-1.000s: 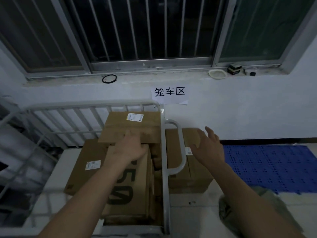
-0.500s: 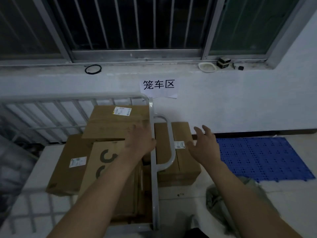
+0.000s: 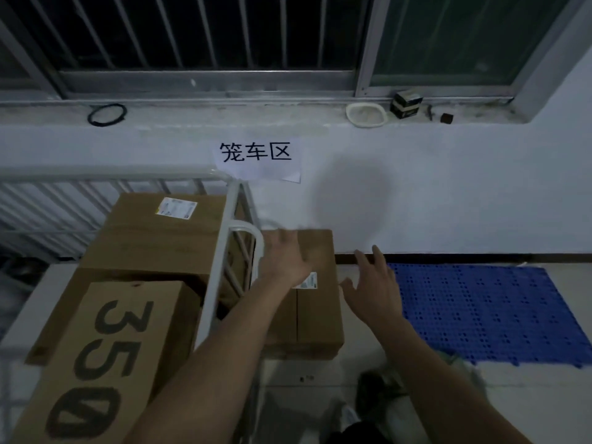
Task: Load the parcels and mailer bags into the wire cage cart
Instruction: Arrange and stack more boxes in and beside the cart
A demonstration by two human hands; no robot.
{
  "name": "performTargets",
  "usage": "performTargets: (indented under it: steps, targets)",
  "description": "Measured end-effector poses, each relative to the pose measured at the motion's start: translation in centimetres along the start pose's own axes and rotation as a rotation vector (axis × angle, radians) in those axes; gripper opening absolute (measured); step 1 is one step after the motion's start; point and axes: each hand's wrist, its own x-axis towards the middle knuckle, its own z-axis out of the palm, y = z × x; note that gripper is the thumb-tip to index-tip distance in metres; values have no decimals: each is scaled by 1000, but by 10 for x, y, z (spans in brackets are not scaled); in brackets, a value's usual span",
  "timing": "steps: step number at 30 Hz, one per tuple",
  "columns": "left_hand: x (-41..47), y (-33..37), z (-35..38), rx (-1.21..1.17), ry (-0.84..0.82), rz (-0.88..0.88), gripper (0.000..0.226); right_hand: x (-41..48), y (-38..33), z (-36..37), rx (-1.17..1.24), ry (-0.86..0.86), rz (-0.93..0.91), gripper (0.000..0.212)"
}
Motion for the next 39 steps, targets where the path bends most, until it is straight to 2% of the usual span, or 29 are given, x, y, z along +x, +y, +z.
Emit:
performTargets:
  steps: [3, 8, 12, 15, 17, 20, 26, 33, 39]
  targets:
    - [27, -6, 48, 25, -7, -116, 75, 37, 30, 24, -134, -51, -126, 76]
    - [64, -53, 144, -11, -99, -268, 57, 95, 72, 107, -273, -63, -221, 76]
    - [106, -129, 227, 47, -77, -266, 45, 138, 109, 216, -234, -104, -168, 71]
    - [144, -193, 285, 171, -54, -335, 57, 168, 132, 299, -217, -129, -111, 69]
    - [168, -229, 317, 253, -43, -380, 58, 189, 141, 345, -152, -117, -83, 75]
    - [197, -270, 355, 233, -18, -403, 52, 217, 145, 397, -99, -49, -87, 83]
    - [230, -322, 392, 91, 40, -305, 62, 248, 144, 446, -61, 44, -71, 78]
    - [256, -335, 387, 51, 72, -211, 65, 269, 135, 460, 15, 8, 33, 60]
    - [273, -342, 399, 161, 148, -221, 69, 304, 149, 472, -45, 57, 49, 71]
